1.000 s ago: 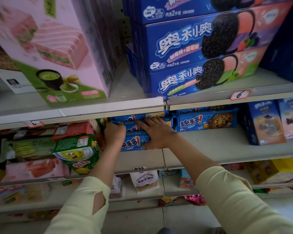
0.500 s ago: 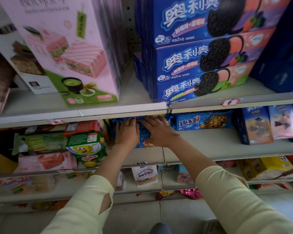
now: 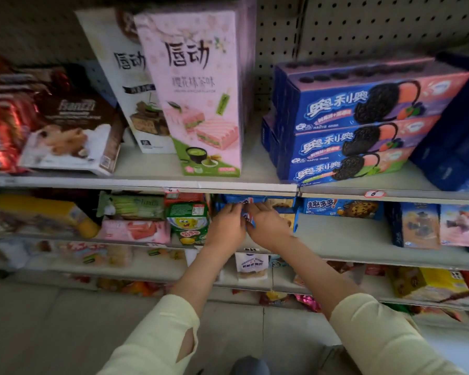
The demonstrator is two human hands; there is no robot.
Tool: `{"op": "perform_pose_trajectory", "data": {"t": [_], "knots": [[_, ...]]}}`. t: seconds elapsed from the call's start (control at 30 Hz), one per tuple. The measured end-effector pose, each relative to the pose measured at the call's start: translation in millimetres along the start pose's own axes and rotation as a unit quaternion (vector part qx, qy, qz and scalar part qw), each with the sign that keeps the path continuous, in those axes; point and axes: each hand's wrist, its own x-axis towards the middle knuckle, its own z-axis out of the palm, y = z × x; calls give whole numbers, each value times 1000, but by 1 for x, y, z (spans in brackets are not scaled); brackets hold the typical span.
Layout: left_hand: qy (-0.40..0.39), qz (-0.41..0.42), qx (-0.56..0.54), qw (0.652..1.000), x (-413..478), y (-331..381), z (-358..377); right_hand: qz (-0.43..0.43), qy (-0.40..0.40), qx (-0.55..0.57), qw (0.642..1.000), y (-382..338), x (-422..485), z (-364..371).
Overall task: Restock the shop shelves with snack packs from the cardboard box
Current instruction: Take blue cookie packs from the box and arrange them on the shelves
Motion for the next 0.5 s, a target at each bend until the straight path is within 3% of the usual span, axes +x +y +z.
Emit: {"op": "perform_pose_trajectory", "data": {"t": [0.27, 0.5], "knots": [[103, -6, -65, 993, -56, -61, -61, -91, 10, 39, 995, -96, -5, -6], [145, -142, -144, 969, -69, -155, -94, -141, -25, 114, 983, -193, 23, 40]]}}
